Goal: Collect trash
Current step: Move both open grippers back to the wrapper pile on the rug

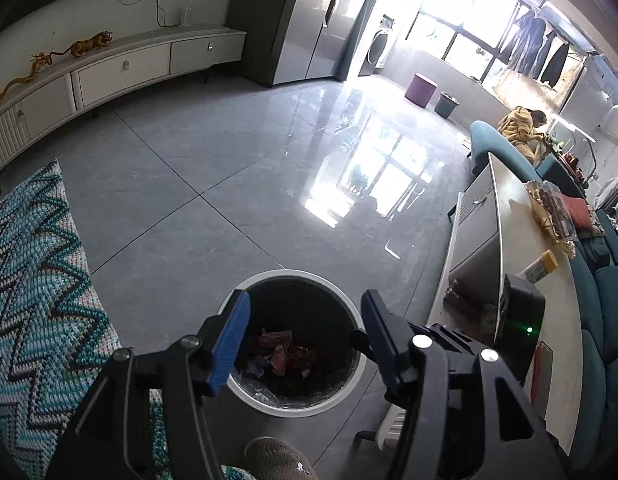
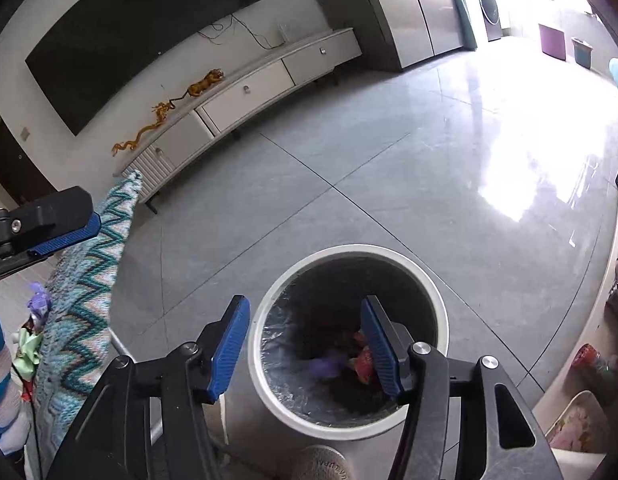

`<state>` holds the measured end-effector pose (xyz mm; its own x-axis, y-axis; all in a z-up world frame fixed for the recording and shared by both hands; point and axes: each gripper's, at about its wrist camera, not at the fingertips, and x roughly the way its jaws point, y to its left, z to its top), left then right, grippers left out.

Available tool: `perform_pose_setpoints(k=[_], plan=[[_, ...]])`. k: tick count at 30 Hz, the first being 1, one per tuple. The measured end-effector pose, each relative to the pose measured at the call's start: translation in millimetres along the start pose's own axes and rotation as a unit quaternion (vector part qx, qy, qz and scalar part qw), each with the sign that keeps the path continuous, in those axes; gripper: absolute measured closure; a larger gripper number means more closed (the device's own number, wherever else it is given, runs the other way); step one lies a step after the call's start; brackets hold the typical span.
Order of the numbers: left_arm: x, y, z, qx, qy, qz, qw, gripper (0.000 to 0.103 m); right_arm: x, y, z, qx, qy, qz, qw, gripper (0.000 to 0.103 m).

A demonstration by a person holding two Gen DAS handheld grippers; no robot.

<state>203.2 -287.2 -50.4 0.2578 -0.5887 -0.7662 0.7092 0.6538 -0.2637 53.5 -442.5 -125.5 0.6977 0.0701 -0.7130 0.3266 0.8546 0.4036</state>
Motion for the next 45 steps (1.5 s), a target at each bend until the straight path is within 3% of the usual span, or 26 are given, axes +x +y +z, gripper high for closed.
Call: perform_pose_setpoints(k=[8, 14, 20, 28, 34, 45], plan=[[-50, -13, -15, 0.011, -0.040, 0.047, 0.9980, 0.047, -52, 21, 0, -0.007, -0.036, 0.014, 0.999, 0.048], [-100, -19, -35, 0.026, -0.081, 0.129, 0.9880, 0.046, -95, 41, 1, -0.018, -0.071, 0.025, 0.997, 0.047], [-165, -14, -73, 0.023, -0.127, 0.224, 0.9660, 0.043, -133, 71, -8, -0.041, -0.097, 0.042, 0.994, 0.045], [-254, 2, -132, -0.010, -0.193, 0.323, 0.9262, 0.037, -174, 127, -24, -0.086, -0.120, 0.074, 0.986, 0.043], [-305, 13, -168, -0.040, -0.233, 0.351, 0.9060, 0.037, -191, 171, -37, -0.119, -0.125, 0.094, 0.981, 0.042], [-361, 29, -218, -0.073, -0.281, 0.354, 0.8891, 0.037, -219, 245, -55, -0.185, -0.139, 0.099, 0.968, 0.041]])
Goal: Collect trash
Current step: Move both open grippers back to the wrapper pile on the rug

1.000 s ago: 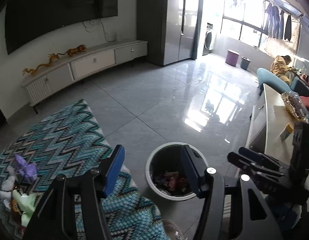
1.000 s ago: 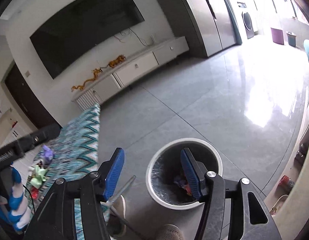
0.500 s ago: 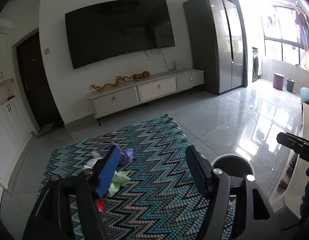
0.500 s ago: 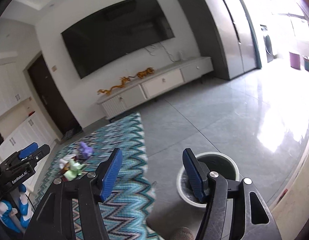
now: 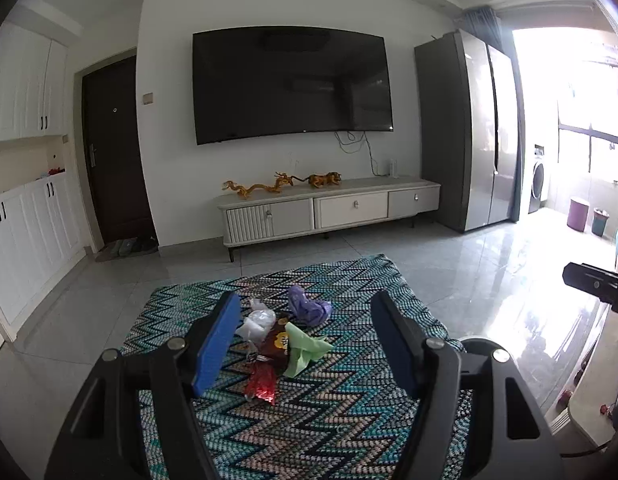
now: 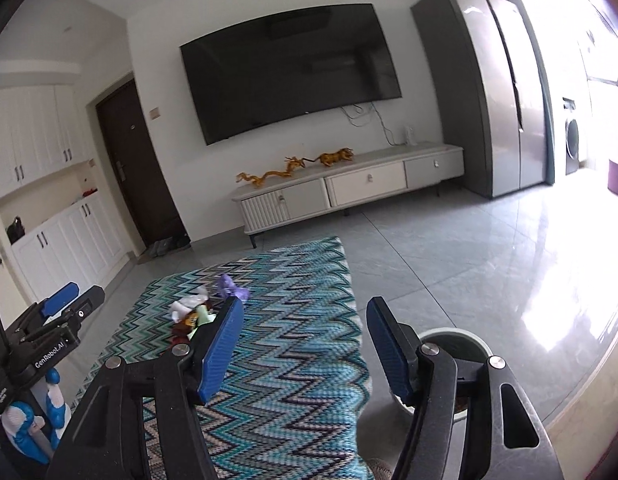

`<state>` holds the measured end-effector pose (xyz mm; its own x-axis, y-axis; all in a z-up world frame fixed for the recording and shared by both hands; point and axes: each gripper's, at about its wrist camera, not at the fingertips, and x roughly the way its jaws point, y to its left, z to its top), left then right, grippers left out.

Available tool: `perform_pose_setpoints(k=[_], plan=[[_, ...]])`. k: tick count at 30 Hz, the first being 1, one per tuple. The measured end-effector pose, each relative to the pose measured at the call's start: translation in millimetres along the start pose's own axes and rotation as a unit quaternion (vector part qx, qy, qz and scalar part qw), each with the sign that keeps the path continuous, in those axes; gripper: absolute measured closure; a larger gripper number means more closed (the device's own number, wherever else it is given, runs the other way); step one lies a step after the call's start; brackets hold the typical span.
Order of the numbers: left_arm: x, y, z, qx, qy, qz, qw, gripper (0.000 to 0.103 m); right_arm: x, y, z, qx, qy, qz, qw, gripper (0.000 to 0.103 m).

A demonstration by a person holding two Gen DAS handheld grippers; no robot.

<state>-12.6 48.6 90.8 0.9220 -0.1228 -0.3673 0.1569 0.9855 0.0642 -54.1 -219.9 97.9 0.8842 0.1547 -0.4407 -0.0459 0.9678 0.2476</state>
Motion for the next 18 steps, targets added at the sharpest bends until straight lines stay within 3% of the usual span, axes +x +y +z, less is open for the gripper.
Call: perform_pose_setpoints(k=[18], plan=[[-20, 77, -6, -0.052, -0.014, 0.027, 0.9982, 0.037, -9, 65, 10, -0.046, -0.004, 0.018, 0.999, 0.041]])
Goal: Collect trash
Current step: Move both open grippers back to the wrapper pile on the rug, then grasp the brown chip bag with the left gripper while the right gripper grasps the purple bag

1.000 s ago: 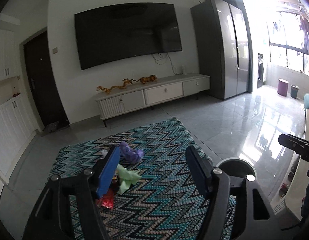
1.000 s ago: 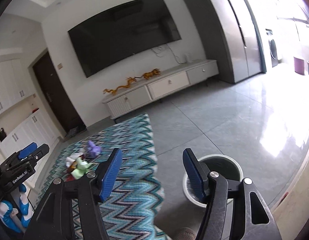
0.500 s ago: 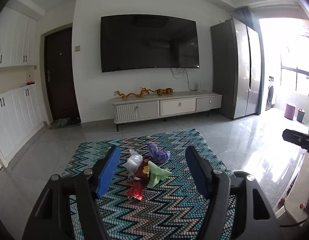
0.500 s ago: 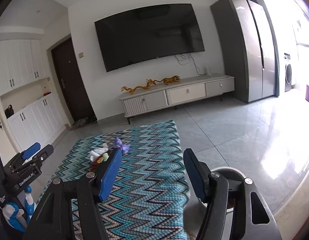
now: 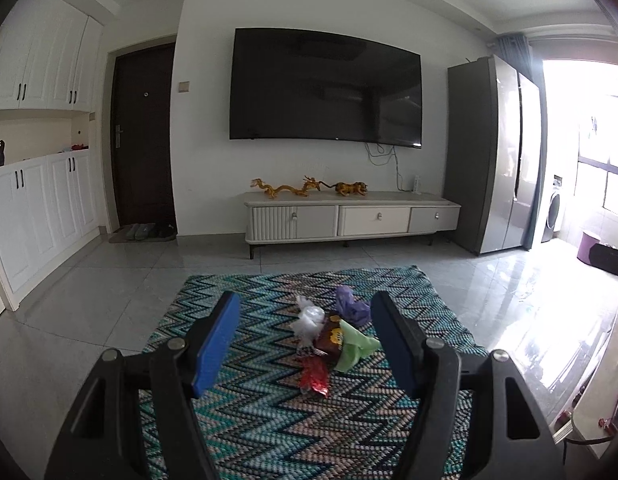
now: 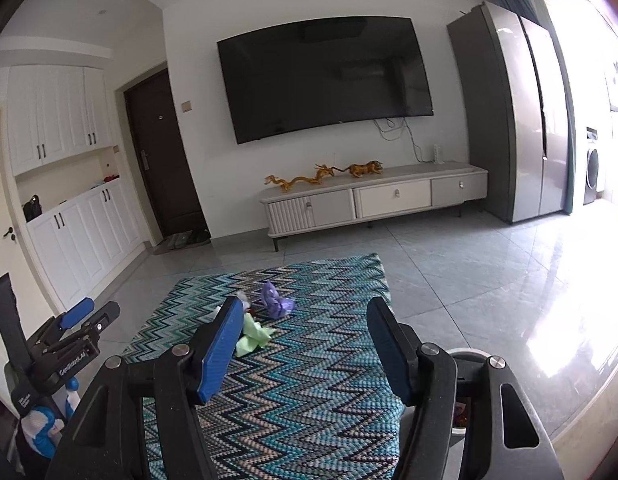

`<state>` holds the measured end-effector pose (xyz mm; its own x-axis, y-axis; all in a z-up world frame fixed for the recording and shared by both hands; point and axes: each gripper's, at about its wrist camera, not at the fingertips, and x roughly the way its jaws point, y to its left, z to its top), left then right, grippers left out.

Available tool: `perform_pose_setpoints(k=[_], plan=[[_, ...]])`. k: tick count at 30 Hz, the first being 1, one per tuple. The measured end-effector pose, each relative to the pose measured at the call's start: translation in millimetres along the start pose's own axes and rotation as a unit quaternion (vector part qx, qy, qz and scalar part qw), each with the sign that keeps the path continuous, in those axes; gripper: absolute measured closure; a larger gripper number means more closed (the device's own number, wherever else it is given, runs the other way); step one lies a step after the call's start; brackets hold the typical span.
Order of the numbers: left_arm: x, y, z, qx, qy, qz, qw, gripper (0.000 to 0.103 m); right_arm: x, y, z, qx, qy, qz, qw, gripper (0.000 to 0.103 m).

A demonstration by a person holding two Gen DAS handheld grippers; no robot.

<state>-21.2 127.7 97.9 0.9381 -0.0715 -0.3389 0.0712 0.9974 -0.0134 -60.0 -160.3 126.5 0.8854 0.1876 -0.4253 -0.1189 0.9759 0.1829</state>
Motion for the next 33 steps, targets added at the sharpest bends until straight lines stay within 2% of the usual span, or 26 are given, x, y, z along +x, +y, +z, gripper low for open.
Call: perform_pose_setpoints(k=[6, 10, 14, 18, 20, 25, 28, 33], plan=[[-5, 20, 31, 0.022, -0.036, 0.033, 0.9986, 0.037, -3, 22, 21, -0.020, -0.014, 0.039, 0.999, 0.041], [8, 32, 41, 0.020, -0.033, 0.021, 0.9991, 0.037, 6, 30, 28, -0.025, -0.015, 0.059, 0.998, 0.041], [41, 41, 30, 0.011, 0.004, 0.014, 0.9998, 0.038, 28, 25, 23, -0.024, 0.003, 0.063, 0.998, 0.041], [79, 44, 7, 0.006, 0.056, -0.037, 0.9978, 0.052, 47, 10, 16, -0.008, 0.023, 0.058, 0.998, 0.041], [99, 40, -7, 0.007, 0.084, -0.084, 0.9929, 0.058, 60, 2, 13, 0.000, 0.034, 0.056, 0.998, 0.041], [143, 25, -34, 0.021, 0.144, -0.157, 0.9769, 0.073, 97, -17, 0, 0.019, 0.067, 0.057, 0.996, 0.041], [175, 12, -47, 0.027, 0.181, -0.169, 0.9683, 0.081, 117, -24, -6, 0.025, 0.086, 0.061, 0.994, 0.041], [223, -4, -64, 0.035, 0.223, -0.167, 0.9598, 0.083, 156, -33, -11, 0.031, 0.110, 0.070, 0.991, 0.041]])
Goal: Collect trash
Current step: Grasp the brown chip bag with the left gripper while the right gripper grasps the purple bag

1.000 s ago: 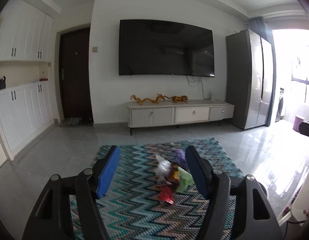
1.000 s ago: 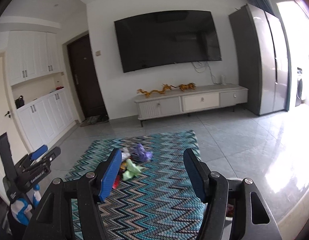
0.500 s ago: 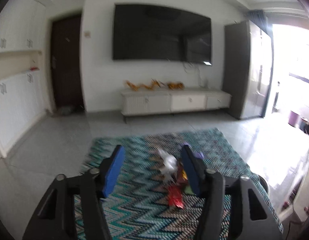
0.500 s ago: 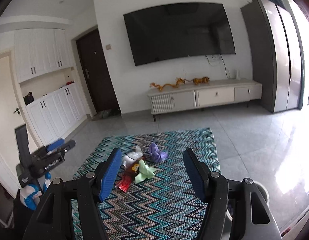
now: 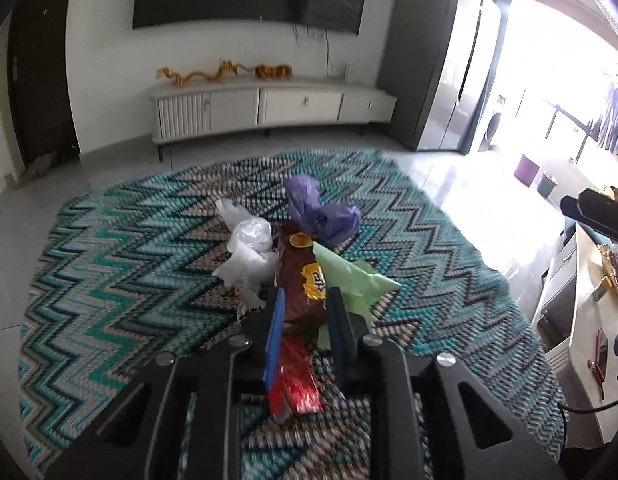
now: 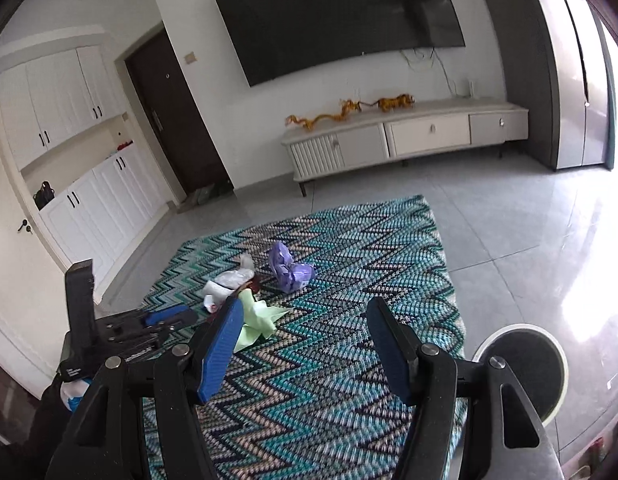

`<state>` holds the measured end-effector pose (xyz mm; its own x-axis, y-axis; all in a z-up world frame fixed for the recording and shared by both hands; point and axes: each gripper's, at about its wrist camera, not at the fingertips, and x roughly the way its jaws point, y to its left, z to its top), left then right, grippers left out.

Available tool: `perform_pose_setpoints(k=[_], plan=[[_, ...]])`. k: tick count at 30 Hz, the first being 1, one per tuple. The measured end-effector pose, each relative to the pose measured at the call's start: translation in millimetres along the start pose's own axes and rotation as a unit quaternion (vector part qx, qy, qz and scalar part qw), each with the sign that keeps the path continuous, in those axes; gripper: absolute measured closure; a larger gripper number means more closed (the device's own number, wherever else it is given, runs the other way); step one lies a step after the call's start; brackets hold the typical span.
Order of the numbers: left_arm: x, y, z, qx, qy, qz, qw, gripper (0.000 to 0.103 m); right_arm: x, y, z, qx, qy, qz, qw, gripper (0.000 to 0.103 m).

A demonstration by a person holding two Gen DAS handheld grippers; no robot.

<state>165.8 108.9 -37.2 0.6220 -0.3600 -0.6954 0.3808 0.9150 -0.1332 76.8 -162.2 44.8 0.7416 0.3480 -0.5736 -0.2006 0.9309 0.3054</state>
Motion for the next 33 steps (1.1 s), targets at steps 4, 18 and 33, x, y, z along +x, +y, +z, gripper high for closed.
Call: perform_pose_setpoints(k=[4, 18, 33], plan=[[29, 2, 6, 0.003, 0.021, 0.001, 0.9998, 0.084, 29, -8, 5, 0.000, 0.016, 0.007, 1.000, 0.041], [72, 10, 9, -0.010, 0.032, -0.014, 0.9993, 0.069, 135, -12, 10, -0.030, 0.088, 0.039, 0.995, 0.041], [81, 5, 0, 0.012, 0.049, -0.028, 0.9983, 0.063, 243, -14, 15, 0.014, 0.136, 0.076, 0.988, 0.056]])
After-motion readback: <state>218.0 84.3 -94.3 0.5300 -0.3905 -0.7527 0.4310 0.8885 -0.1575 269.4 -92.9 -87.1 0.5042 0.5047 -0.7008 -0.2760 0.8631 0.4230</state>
